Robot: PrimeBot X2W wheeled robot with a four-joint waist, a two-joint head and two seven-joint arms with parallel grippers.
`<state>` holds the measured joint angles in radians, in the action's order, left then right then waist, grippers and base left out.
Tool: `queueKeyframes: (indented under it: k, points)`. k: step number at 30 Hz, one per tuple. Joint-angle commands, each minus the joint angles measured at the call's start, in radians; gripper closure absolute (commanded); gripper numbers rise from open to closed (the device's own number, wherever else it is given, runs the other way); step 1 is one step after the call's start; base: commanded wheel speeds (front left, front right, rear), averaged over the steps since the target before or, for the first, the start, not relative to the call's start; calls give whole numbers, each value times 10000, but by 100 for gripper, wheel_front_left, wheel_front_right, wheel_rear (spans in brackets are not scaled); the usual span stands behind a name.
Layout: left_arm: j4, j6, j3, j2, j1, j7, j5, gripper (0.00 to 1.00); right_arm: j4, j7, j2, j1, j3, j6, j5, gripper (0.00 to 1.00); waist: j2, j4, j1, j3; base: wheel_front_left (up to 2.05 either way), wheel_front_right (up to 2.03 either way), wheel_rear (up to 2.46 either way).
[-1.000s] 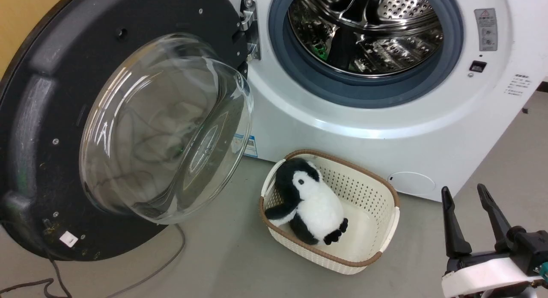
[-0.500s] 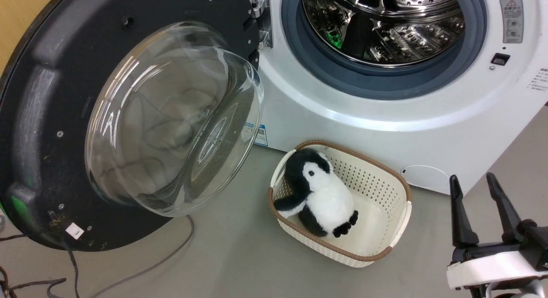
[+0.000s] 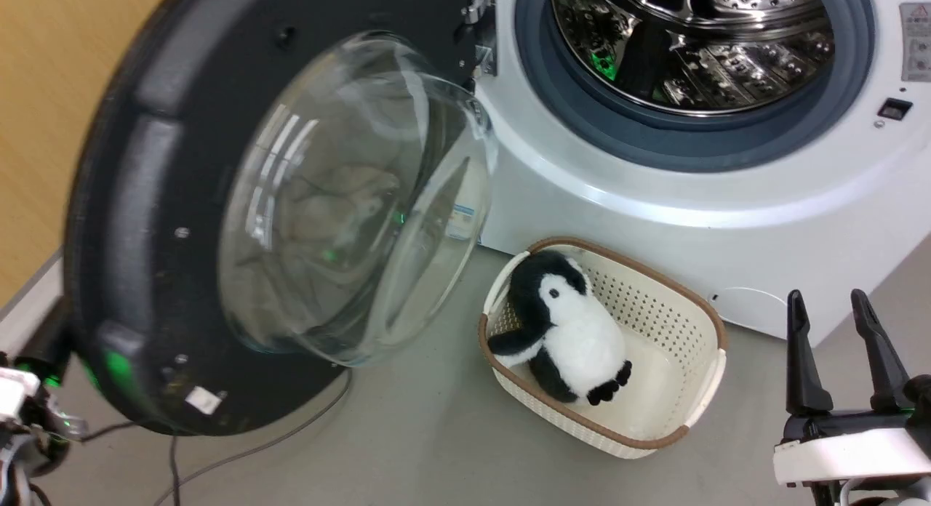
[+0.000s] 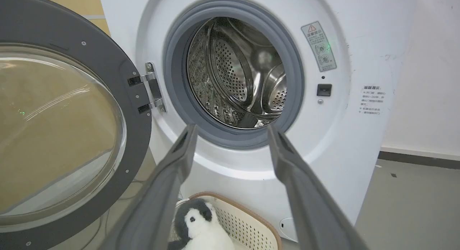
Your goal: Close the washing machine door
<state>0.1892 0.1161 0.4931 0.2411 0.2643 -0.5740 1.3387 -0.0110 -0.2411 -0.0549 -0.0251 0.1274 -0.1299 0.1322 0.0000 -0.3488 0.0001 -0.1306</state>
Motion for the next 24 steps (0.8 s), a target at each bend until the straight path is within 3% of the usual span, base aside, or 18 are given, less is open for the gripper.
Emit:
queueKeyframes:
  k: [1,6,13,24]
  points:
    - [-283,92,-196,-65,-293,-306,434,100,-11,-106,45,-157,57,-8,66,0,0,-101,-1,50,0,0,0]
    - [-1392,145,-1390,-223,-1129,-1044,863,100,28,-206,47,-66,105,-8,123,0,0,-308,-1,185,0,0,0]
    - [-2635,145,-3277,-505,-1840,-1056,647,100,145,-207,47,33,59,-8,126,0,0,-289,-1,466,0,0,0]
    - [-3125,145,-6290,-1044,-1744,-709,785,100,205,-207,47,105,-110,-8,-36,0,0,562,-1,657,0,0,0]
